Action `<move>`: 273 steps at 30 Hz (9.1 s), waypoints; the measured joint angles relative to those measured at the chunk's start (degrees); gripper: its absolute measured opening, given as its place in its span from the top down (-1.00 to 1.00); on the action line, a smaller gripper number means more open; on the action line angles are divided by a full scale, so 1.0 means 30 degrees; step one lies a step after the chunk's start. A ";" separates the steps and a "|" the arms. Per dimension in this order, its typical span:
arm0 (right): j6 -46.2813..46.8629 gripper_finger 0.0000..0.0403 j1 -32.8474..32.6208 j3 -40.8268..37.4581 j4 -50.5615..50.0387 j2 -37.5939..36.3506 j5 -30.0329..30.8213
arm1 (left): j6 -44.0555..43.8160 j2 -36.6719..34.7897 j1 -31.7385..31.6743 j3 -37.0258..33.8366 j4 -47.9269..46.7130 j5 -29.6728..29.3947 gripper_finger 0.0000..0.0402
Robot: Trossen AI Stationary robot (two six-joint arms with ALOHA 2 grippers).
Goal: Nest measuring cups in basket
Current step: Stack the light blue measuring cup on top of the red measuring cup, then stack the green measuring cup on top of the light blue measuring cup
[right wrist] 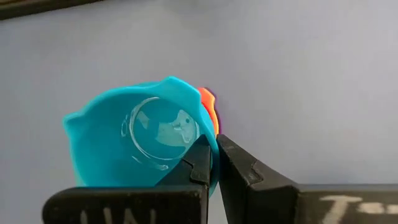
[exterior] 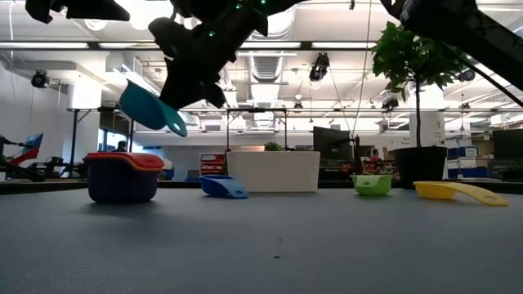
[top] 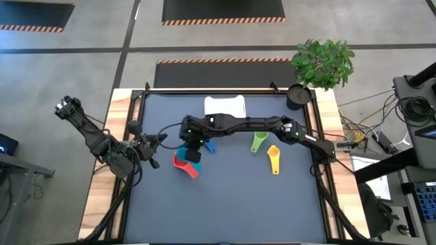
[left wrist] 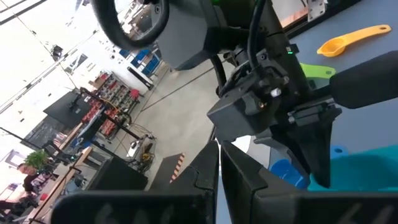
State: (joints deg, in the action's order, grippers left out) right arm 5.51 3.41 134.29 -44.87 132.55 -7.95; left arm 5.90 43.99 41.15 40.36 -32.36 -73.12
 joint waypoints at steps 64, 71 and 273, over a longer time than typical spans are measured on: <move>-0.2206 0.96 -0.0225 -0.2474 -0.2035 -0.0146 0.1649 | -0.0320 0.0000 0.0007 0.0000 0.0082 0.0026 1.00; -0.2365 0.96 -0.0906 -0.2825 -0.2221 -0.0146 0.1989 | -0.0885 0.0063 0.0000 0.0000 0.0556 0.1147 1.00; 1.5468 0.81 -0.1082 -2.2452 -0.0657 -1.4768 0.5192 | -0.3030 0.4277 0.0750 0.2856 -0.2784 -0.1673 1.00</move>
State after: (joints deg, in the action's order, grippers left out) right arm 51.92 0.17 66.94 -46.85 88.25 7.63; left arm -3.19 56.82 43.40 48.93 -40.72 -78.14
